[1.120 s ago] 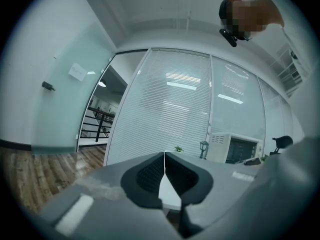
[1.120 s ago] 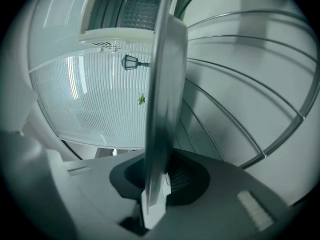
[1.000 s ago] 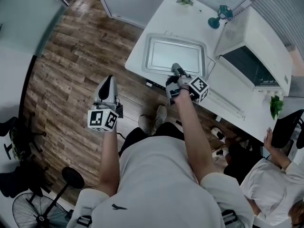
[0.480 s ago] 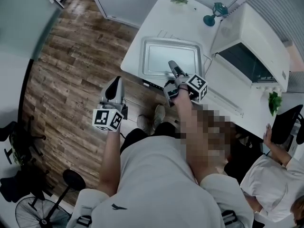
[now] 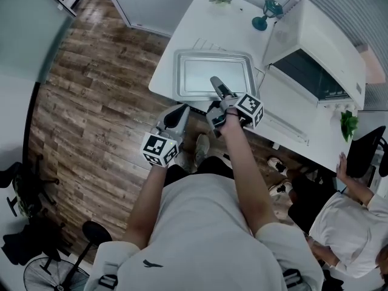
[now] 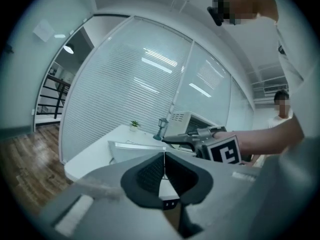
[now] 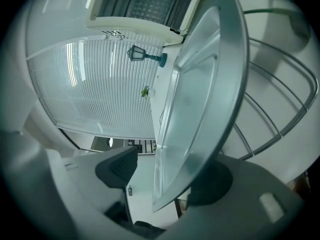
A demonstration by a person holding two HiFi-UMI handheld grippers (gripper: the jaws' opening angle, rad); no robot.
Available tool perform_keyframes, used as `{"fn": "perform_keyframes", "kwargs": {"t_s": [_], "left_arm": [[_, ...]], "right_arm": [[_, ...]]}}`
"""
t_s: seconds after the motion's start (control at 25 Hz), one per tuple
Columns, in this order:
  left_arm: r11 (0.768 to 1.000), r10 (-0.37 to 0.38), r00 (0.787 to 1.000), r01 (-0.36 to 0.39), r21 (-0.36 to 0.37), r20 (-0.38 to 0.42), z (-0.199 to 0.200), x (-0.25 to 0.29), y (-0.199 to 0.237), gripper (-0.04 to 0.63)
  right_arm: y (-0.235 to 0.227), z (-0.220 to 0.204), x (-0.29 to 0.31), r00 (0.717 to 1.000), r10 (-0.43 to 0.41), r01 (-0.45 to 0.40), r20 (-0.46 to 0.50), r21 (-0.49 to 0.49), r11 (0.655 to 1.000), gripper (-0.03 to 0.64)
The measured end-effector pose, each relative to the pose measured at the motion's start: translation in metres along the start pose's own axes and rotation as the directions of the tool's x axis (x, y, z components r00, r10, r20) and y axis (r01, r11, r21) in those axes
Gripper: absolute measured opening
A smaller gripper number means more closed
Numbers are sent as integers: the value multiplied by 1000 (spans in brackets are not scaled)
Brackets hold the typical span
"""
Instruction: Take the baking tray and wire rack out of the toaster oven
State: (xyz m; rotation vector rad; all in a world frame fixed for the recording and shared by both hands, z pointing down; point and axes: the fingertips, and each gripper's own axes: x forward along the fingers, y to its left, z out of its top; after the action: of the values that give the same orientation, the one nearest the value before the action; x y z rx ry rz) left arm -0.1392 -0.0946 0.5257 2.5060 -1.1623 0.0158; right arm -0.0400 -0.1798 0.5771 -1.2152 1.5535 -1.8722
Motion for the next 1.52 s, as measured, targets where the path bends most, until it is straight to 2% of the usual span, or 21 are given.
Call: {"fn": "perform_keyframes", "kwargs": {"t_s": [0.12, 0.28, 0.92, 1.16, 1.28, 1.36, 1.52], "left_arm": [[997, -81, 995, 81, 8, -64, -16, 31, -20, 9], [992, -119, 986, 123, 25, -119, -29, 61, -29, 5], [995, -77, 991, 84, 62, -113, -10, 90, -14, 6], [995, -69, 990, 77, 62, -123, -15, 91, -9, 5], [995, -63, 990, 71, 63, -123, -15, 91, -6, 5], [994, -61, 990, 73, 87, -126, -14, 89, -6, 6], [987, -66, 991, 82, 136, -116, -8, 84, -13, 5]], "right_arm": [[2, -1, 0, 1000, 8, -8, -9, 5, 1000, 292], [0, -3, 0, 1000, 16, -16, -27, 17, 1000, 283], [6, -30, -11, 990, 45, -42, -136, 31, 999, 266], [6, -40, -24, 990, 40, -33, -139, 52, 998, 253], [6, -43, -30, 989, 50, -46, -142, 32, 998, 249], [11, -41, -36, 990, 63, -61, -128, 16, 998, 183], [27, -33, -46, 989, 109, -112, -99, -25, 993, 183]]}}
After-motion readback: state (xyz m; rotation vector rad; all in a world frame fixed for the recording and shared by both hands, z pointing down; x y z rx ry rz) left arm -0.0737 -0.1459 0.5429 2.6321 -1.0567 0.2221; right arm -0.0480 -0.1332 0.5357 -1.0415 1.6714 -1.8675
